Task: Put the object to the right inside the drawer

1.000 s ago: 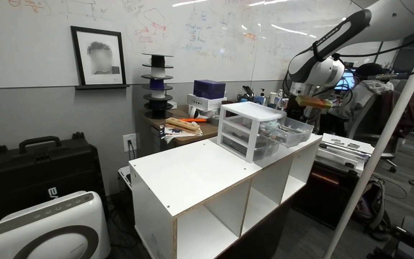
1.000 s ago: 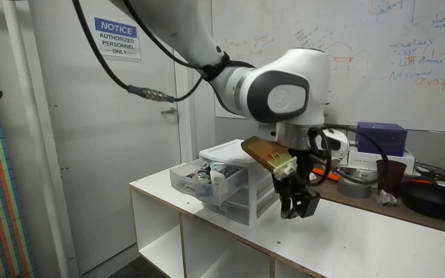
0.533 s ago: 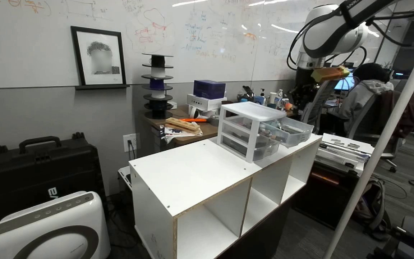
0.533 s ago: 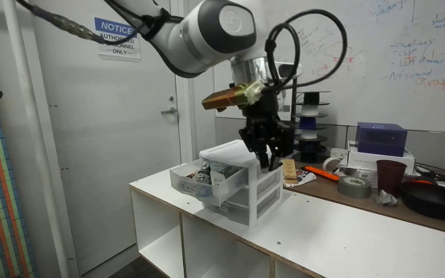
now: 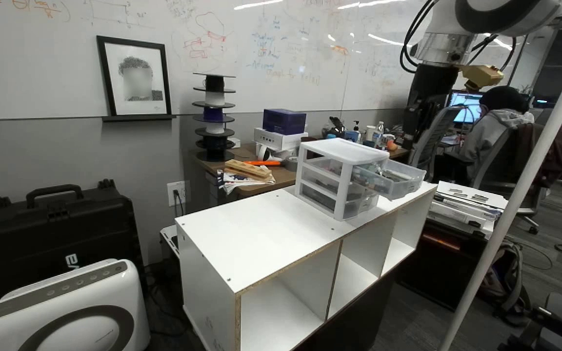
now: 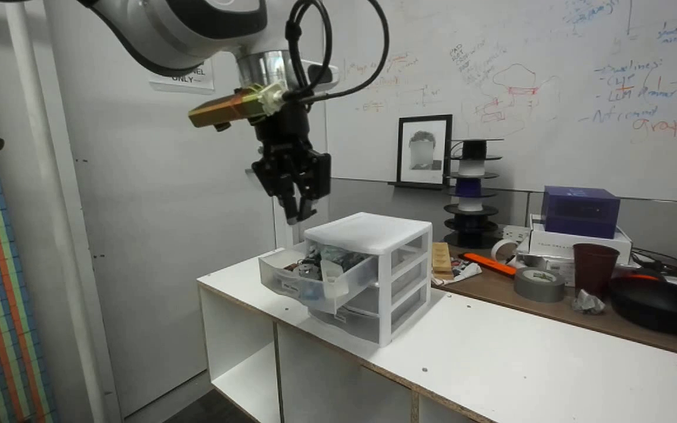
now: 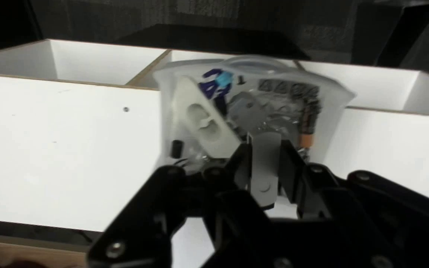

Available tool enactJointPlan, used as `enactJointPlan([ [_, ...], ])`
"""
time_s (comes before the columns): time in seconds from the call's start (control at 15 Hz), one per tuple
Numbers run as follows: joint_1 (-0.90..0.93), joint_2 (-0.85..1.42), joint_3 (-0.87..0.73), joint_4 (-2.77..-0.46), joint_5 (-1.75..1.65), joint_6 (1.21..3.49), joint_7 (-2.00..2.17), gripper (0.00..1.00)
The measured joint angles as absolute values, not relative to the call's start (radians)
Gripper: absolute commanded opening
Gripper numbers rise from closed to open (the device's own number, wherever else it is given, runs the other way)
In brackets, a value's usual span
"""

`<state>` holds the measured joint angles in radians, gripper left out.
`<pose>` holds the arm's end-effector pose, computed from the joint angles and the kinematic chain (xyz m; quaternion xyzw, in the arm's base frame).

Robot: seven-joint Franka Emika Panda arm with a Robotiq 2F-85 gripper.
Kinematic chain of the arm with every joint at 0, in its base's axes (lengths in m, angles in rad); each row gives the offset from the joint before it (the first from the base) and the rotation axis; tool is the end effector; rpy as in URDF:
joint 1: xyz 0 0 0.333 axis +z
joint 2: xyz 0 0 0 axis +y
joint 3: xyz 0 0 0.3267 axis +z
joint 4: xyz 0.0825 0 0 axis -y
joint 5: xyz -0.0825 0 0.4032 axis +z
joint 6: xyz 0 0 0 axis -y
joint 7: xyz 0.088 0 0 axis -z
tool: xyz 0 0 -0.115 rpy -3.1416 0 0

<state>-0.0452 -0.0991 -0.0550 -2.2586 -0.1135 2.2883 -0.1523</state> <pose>0.5300 -0.0568 0.4083 0.9952 0.0604 0.0584 0.0501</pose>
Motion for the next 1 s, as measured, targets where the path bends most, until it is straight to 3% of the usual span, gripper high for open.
enactJointPlan([
  [0.47, 0.012, -0.156, -0.054, -2.419, 0.119, 2.413, -0.431, 0.06],
  [1.0, 0.012, -0.155, -0.089, -2.450, 0.183, 2.512, -0.561, 0.06],
])
